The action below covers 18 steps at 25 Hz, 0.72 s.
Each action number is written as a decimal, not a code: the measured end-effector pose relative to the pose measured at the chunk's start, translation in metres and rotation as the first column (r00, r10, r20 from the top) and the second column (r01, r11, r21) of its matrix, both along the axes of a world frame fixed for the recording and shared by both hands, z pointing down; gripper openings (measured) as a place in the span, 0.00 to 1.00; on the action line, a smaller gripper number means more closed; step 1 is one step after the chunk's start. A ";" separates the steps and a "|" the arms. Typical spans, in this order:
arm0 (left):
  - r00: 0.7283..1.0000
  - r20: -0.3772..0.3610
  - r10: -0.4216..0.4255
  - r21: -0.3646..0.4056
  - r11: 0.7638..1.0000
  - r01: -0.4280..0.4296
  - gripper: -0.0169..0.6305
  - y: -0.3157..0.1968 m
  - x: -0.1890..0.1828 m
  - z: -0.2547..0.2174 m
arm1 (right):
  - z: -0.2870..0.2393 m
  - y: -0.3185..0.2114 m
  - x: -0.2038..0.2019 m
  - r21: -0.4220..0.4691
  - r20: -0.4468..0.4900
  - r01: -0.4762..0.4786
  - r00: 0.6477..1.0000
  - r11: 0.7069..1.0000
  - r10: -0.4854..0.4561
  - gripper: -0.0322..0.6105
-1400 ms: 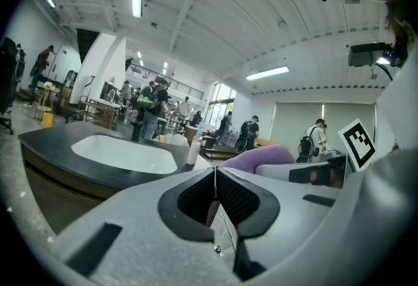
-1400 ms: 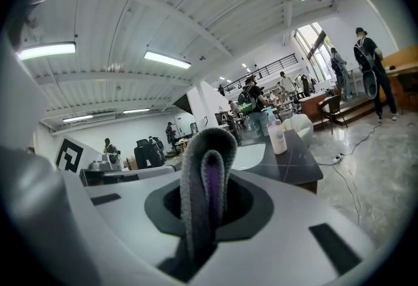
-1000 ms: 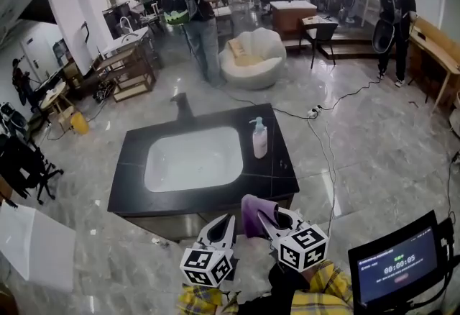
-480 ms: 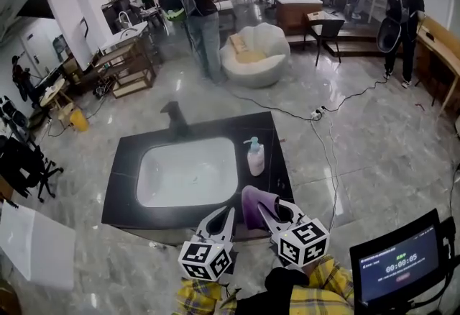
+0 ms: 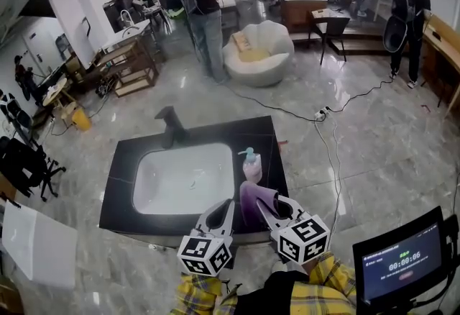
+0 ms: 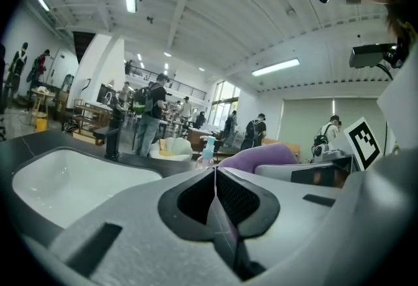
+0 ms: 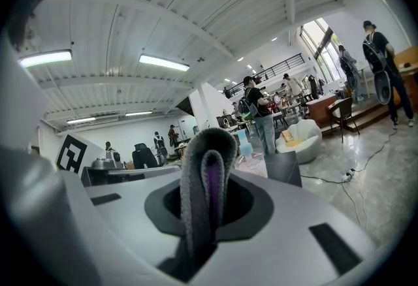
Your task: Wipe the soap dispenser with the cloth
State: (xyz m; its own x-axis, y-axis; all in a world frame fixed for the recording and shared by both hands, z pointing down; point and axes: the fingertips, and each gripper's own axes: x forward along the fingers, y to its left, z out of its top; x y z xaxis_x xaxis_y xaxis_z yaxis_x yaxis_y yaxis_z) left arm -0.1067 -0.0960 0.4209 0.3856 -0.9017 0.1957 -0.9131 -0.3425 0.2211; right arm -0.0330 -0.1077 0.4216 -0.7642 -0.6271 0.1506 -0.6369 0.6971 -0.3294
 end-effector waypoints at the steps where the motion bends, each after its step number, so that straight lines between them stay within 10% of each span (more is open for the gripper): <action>1: 1.000 0.003 0.000 0.003 1.000 0.000 0.04 -0.004 0.002 0.000 | 0.000 -0.004 0.001 0.002 0.002 0.002 1.000 1.000 -0.002 0.12; 18: 1.000 0.027 0.007 0.035 0.999 -0.008 0.04 -0.059 0.008 -0.005 | -0.001 -0.052 0.030 0.010 0.041 -0.078 0.996 0.997 0.077 0.12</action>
State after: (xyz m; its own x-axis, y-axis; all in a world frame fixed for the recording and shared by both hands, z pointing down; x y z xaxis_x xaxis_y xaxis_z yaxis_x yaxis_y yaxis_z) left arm -0.0991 -0.1554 0.4158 0.3874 -0.9052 0.1746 -0.9160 -0.3566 0.1840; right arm -0.0032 -0.1598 0.4210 -0.7186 -0.6861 0.1132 -0.6755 0.6501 -0.3479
